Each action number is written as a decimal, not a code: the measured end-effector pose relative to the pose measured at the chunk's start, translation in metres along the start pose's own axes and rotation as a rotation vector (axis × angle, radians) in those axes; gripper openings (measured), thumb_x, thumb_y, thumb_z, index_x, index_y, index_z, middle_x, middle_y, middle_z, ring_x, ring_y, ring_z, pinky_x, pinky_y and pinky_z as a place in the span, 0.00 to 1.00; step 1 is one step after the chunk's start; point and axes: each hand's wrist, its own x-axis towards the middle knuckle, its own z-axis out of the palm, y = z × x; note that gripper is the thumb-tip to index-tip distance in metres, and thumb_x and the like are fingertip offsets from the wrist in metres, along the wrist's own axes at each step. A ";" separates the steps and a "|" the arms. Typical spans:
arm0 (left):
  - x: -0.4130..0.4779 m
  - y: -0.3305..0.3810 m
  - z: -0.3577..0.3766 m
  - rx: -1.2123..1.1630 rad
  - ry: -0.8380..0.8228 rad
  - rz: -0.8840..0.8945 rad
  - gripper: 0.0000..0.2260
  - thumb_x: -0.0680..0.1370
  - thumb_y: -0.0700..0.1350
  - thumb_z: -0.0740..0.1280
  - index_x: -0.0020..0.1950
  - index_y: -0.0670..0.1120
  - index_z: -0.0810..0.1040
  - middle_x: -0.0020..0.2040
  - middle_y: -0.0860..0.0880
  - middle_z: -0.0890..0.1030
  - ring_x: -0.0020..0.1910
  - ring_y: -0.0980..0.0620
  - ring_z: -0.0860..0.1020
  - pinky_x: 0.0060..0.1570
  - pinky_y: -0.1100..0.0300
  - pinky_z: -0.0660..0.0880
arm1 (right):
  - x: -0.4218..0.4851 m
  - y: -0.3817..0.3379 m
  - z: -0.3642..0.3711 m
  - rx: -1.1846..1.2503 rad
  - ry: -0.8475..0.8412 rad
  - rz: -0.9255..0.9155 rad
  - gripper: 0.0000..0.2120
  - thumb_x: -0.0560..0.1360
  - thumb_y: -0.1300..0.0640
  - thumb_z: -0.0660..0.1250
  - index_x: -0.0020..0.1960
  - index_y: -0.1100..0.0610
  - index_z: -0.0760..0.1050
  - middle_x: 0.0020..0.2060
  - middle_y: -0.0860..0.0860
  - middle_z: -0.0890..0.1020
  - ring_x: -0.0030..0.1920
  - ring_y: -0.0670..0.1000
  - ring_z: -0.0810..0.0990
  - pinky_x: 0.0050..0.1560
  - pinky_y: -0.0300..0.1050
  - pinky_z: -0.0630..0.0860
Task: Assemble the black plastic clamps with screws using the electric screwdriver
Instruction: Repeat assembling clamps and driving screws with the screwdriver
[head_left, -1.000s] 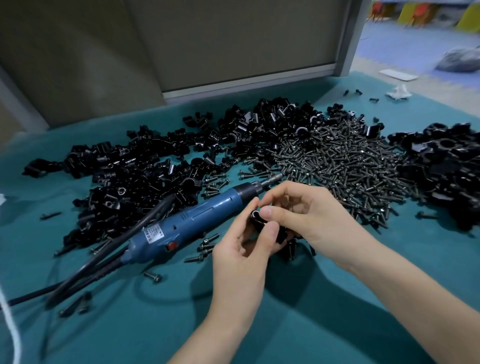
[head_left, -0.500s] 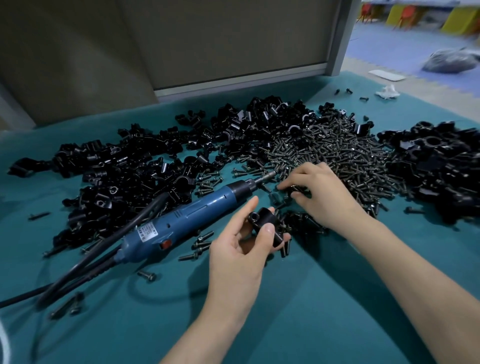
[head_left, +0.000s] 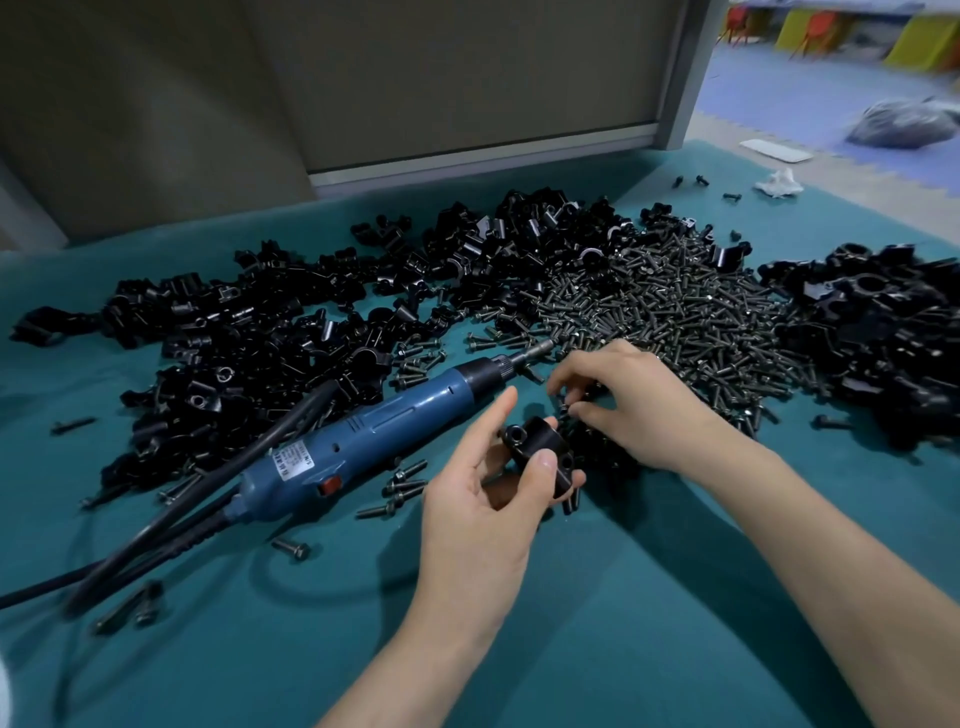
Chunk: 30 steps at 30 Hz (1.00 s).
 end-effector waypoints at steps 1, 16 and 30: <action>0.000 0.000 0.000 0.008 0.002 -0.001 0.21 0.72 0.43 0.68 0.64 0.56 0.75 0.50 0.48 0.85 0.48 0.56 0.84 0.56 0.45 0.79 | -0.001 0.000 -0.001 0.010 0.020 0.003 0.11 0.76 0.65 0.67 0.54 0.51 0.77 0.42 0.45 0.79 0.50 0.47 0.70 0.45 0.32 0.65; 0.001 -0.006 -0.002 0.190 0.008 0.072 0.26 0.71 0.45 0.67 0.70 0.53 0.72 0.47 0.62 0.85 0.48 0.62 0.82 0.52 0.65 0.78 | -0.023 -0.049 -0.025 1.016 -0.042 -0.135 0.05 0.67 0.63 0.71 0.41 0.61 0.75 0.30 0.49 0.79 0.29 0.47 0.79 0.30 0.37 0.74; -0.003 -0.006 -0.001 0.418 0.093 0.179 0.22 0.70 0.50 0.71 0.65 0.57 0.77 0.46 0.62 0.84 0.45 0.64 0.83 0.49 0.69 0.77 | -0.024 -0.046 -0.020 0.686 -0.003 -0.197 0.08 0.69 0.57 0.74 0.41 0.58 0.76 0.34 0.49 0.79 0.35 0.49 0.76 0.38 0.41 0.75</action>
